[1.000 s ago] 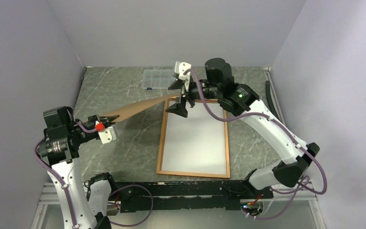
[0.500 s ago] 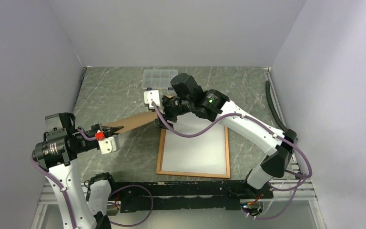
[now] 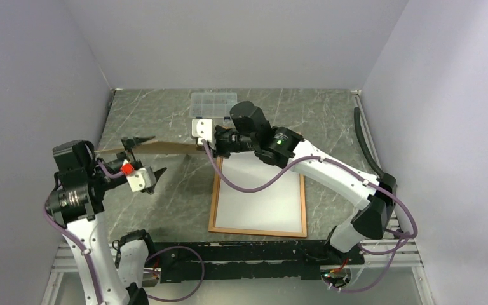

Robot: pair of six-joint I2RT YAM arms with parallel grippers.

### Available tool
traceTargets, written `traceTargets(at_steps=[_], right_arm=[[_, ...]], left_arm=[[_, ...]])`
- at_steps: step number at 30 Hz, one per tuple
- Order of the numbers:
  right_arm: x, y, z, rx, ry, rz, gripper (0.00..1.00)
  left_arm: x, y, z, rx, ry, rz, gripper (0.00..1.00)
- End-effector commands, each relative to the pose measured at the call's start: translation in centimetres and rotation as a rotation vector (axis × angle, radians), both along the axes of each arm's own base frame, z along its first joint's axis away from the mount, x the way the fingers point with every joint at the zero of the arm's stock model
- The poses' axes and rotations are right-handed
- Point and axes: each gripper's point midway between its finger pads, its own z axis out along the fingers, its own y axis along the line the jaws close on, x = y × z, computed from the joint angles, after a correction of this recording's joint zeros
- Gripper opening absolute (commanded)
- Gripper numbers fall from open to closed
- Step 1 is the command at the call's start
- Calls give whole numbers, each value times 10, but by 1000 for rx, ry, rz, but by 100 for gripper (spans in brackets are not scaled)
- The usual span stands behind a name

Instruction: Put the photo into the frame

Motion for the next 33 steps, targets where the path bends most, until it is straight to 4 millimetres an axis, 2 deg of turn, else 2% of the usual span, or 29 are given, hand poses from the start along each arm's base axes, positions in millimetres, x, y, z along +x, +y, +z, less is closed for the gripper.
traceTargets(at_steps=[1, 2, 4, 8, 11, 16, 20, 22, 25, 28, 30, 32, 33], right_arm=[[11, 2, 52, 201, 60, -115, 0], [14, 3, 57, 221, 75, -134, 0], [24, 4, 69, 259, 130, -202, 0], [52, 4, 84, 306, 263, -315, 0], [70, -1, 97, 349, 353, -375, 0], [97, -16, 105, 416, 488, -478, 0], [101, -25, 111, 464, 588, -483, 0], [102, -32, 116, 492, 650, -477, 0], [107, -49, 124, 540, 810, -463, 0], [104, -75, 132, 589, 973, -405, 0], [103, -92, 130, 613, 1047, -394, 0], [104, -111, 125, 631, 1098, -410, 0], [104, -121, 116, 639, 1136, -427, 0]], left_arm=[[26, 6, 53, -212, -72, 123, 94], [36, 12, 66, -257, -103, 169, 94], [48, 20, 80, -326, -52, 226, 95], [81, 36, 97, -446, 171, 331, 95], [99, 50, 113, -519, 196, 419, 94], [112, 82, 146, -625, 127, 628, 94], [111, 96, 164, -673, 114, 728, 94], [111, 99, 164, -683, 130, 756, 95], [116, 108, 153, -690, 169, 817, 94], [128, 126, 132, -681, 212, 918, 94], [135, 139, 115, -665, 236, 986, 93], [141, 147, 97, -651, 265, 1027, 92], [144, 148, 88, -640, 284, 1033, 92]])
